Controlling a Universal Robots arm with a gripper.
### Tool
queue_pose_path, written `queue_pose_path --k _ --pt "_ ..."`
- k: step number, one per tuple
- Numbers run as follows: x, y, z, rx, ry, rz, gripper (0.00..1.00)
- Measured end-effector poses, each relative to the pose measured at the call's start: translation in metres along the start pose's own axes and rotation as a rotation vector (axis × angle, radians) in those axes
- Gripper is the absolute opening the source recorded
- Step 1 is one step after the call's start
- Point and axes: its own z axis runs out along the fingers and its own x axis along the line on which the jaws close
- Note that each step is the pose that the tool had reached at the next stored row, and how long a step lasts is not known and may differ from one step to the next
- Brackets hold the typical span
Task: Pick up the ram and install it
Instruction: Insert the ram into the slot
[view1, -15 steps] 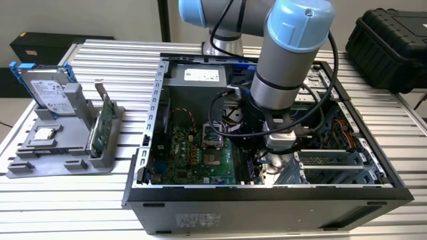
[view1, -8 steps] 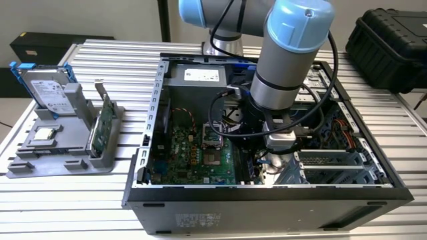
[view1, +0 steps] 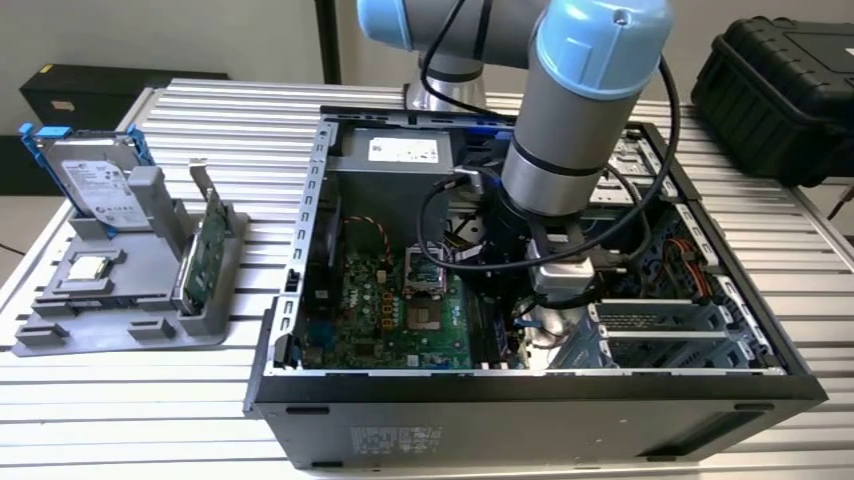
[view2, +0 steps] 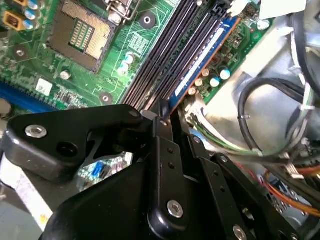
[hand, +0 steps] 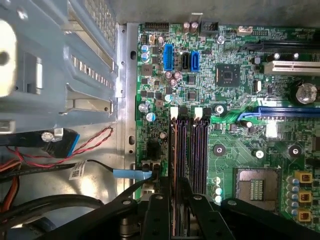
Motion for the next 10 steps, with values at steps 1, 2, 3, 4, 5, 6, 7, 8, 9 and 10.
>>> queue_pose_path --k 1,2,3,4,5,6,7,8,9,10 --pt "-0.0001 0.0002 -0.0048 0.0002 0.0000 0.000 1.00" --pt "-0.0002 0.0004 -0.0086 0.0001 0.0000 0.000 1.00" --pt "-0.0002 0.0007 -0.0124 0.0003 0.0001 0.000 1.00" --pt "-0.0004 0.0009 -0.0167 0.0002 0.0000 0.000 1.00" --pt "-0.0004 0.0011 -0.0196 0.0001 -0.0001 0.000 1.00" --pt "-0.0004 0.0011 -0.0212 0.0002 0.0000 0.000 1.00" --pt "-0.0004 0.0011 -0.0213 0.0001 0.0000 0.000 1.00" --pt "-0.0004 0.0011 -0.0213 0.0002 0.0000 0.000 1.00" --pt "-0.0004 0.0011 -0.0213 0.0001 0.0000 0.000 0.00" --pt "-0.0004 0.0011 -0.0213 0.0001 0.0000 0.000 0.00"
